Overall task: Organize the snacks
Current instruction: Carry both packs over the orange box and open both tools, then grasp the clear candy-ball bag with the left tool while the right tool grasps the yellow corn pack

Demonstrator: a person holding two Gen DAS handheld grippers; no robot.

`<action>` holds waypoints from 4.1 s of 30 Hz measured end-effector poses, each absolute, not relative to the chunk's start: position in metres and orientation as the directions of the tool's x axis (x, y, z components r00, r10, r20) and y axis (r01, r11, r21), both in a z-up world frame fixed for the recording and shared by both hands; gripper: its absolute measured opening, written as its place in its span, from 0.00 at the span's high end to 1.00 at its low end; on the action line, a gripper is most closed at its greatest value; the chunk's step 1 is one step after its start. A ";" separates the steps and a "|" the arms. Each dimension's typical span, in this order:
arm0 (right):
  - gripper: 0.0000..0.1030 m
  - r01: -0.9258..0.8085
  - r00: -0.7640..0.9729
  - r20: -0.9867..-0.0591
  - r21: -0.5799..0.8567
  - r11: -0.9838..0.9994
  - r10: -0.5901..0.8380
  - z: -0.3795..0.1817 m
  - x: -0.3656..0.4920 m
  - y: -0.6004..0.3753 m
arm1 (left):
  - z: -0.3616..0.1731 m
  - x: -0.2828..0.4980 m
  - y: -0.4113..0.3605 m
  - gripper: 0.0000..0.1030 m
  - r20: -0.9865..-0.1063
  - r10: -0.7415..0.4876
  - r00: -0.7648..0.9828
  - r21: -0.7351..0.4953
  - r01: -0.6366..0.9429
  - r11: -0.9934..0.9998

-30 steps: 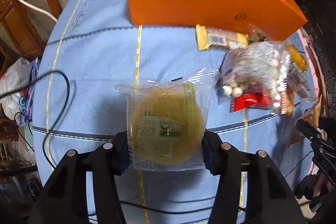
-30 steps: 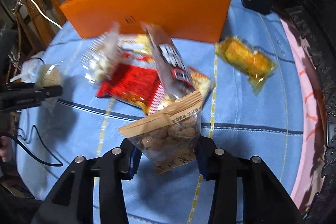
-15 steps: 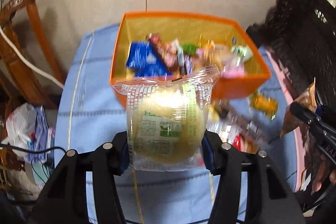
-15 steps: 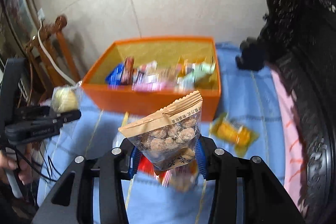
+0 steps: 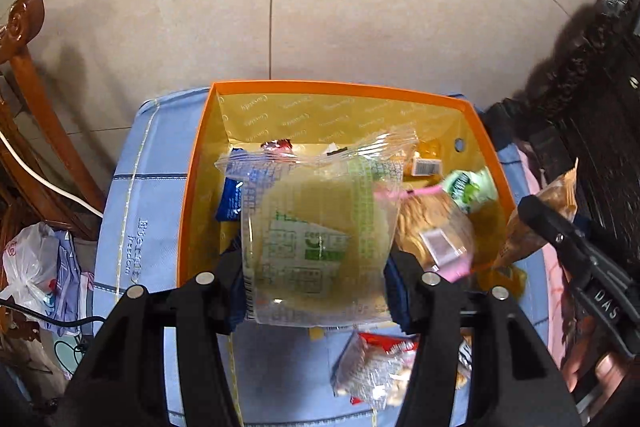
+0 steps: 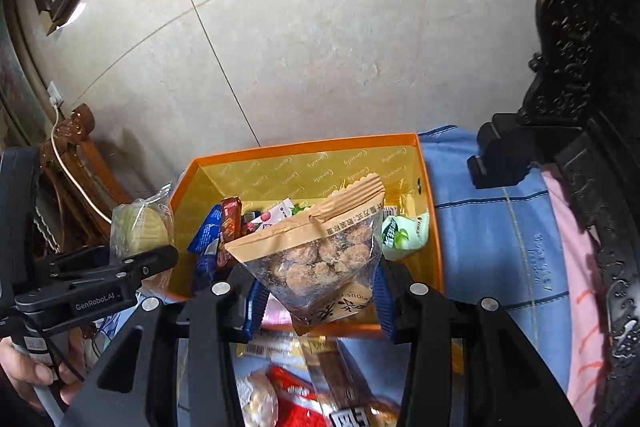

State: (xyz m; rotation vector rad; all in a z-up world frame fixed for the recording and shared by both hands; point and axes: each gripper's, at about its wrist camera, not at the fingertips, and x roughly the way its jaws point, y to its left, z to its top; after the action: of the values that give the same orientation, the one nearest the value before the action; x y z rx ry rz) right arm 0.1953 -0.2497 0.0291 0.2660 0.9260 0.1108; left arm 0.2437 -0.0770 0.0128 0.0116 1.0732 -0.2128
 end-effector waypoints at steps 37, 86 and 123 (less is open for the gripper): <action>0.14 0.068 0.467 -0.879 0.142 0.987 0.094 -0.025 0.009 -0.259 | -0.072 0.115 -0.106 0.09 -0.942 -0.032 0.333 0.072 0.296 0.953; 0.12 -0.018 0.377 -0.925 0.033 0.999 0.037 -0.068 0.089 -0.323 | -0.114 0.132 -0.139 0.38 -0.949 0.075 0.307 0.131 0.168 0.977; 0.60 -0.049 0.296 -0.940 0.161 0.986 0.168 -0.069 0.076 -0.301 | -0.126 0.116 -0.046 0.40 -0.967 -0.068 0.244 -0.055 0.058 0.997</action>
State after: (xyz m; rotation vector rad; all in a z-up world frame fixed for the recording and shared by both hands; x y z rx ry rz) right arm 0.0760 -0.3008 -0.0695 0.1087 1.2627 0.1447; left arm 0.1161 -0.0457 -0.1262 -0.0082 1.3211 -0.0861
